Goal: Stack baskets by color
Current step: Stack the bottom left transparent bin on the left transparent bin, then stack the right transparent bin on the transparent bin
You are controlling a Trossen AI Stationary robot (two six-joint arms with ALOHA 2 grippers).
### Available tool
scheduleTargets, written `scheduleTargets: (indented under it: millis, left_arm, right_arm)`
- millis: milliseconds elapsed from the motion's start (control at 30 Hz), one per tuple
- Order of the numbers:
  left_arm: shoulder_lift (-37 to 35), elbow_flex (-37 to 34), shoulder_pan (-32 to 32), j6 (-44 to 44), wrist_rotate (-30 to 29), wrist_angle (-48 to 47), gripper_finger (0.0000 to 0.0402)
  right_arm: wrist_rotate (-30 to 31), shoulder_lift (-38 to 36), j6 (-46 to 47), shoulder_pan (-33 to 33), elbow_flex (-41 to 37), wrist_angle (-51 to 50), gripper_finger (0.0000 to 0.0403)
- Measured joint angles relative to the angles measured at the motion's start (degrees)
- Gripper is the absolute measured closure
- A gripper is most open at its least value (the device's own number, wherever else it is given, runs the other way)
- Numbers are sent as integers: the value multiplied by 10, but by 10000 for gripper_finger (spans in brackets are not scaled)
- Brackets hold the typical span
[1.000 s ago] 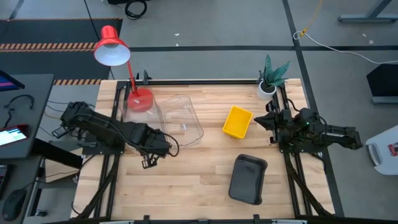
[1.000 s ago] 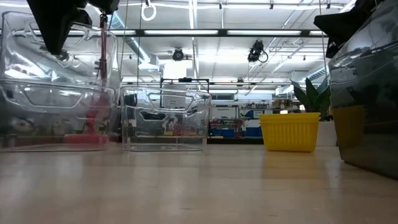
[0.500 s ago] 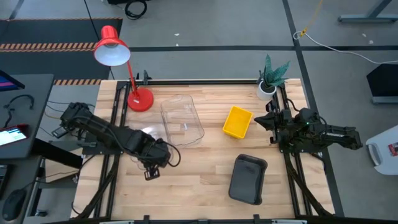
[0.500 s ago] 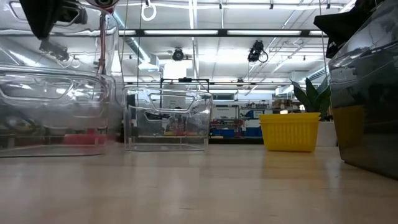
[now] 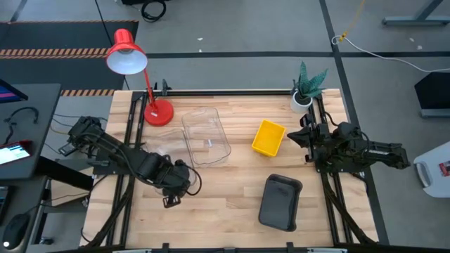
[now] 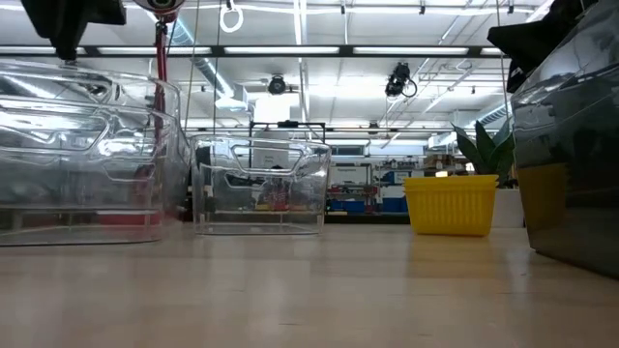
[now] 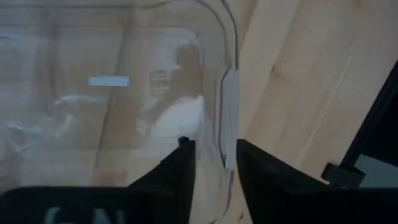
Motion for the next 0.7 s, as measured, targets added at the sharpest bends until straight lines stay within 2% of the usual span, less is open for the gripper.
scheduleTargets:
  millis: [133, 267, 433, 700]
  left_arm:
    - [0, 6, 0, 28, -24, -1, 247]
    - [0, 7, 0, 78, -89, 9, 236]
    - [0, 7, 9, 117, -169, 23, 245]
    - [6, 7, 72, 210, -174, 106, 275]
  right_arm:
    - [0, 0, 6, 0, -14, 1, 400]
    - [0, 0, 20, 1, -34, 5, 400]
    - [20, 0, 16, 1, -40, 14, 400]
    - [19, 0, 31, 1, -40, 13, 399]
